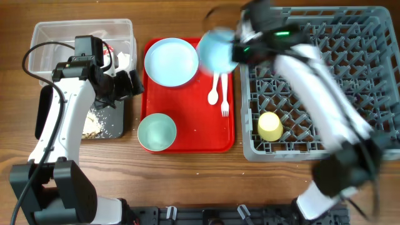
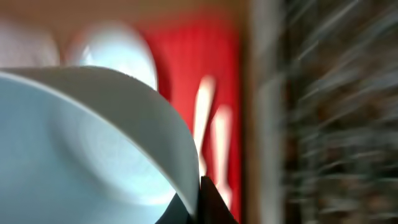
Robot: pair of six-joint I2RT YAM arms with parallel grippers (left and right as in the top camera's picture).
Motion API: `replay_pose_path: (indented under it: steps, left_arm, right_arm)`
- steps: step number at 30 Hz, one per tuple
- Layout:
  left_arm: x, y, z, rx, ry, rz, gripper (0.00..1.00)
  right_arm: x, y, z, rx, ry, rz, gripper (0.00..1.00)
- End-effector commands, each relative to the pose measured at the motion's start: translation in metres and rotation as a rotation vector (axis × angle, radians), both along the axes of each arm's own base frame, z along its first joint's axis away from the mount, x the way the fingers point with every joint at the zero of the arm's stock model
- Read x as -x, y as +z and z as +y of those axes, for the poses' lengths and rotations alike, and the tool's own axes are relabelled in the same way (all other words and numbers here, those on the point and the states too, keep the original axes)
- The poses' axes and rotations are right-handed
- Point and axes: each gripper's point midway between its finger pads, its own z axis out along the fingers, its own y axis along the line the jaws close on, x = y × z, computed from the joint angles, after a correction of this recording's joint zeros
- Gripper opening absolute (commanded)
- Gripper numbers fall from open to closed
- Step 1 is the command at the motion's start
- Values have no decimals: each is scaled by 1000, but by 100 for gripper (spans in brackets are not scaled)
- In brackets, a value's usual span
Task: Sort waste into correct bins and load items into the dishwasher rack
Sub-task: 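Carry the blue bowl to the back of the dish rack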
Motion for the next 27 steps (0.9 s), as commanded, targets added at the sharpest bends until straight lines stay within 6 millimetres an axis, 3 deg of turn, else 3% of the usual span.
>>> replay_pose_path:
  steps: [1, 5, 10, 14, 16, 22, 27]
  left_arm:
    - [-5, 10, 4, -19, 1, -36, 100]
    - [-5, 10, 4, -19, 1, -36, 100]
    - [-5, 10, 4, -19, 1, -36, 100]
    - [-5, 10, 4, -19, 1, -36, 100]
    - [-5, 10, 4, -19, 1, -36, 100]
    - [-5, 10, 4, -19, 1, -36, 100]
    - [-5, 10, 4, -19, 1, -36, 100]
  right_arm:
    - [-8, 76, -90, 191, -400, -255, 4]
    - [-15, 91, -137, 415, -586, -361, 4]
    - [-34, 78, -157, 647, -634, -380, 4]
    - [-53, 53, -159, 773, -626, -363, 4]
    - [-71, 39, -160, 916, -603, -370, 4]
    - [-94, 42, -154, 1101, -518, -392, 4]
    - [-102, 43, -150, 1234, -468, -371, 4]
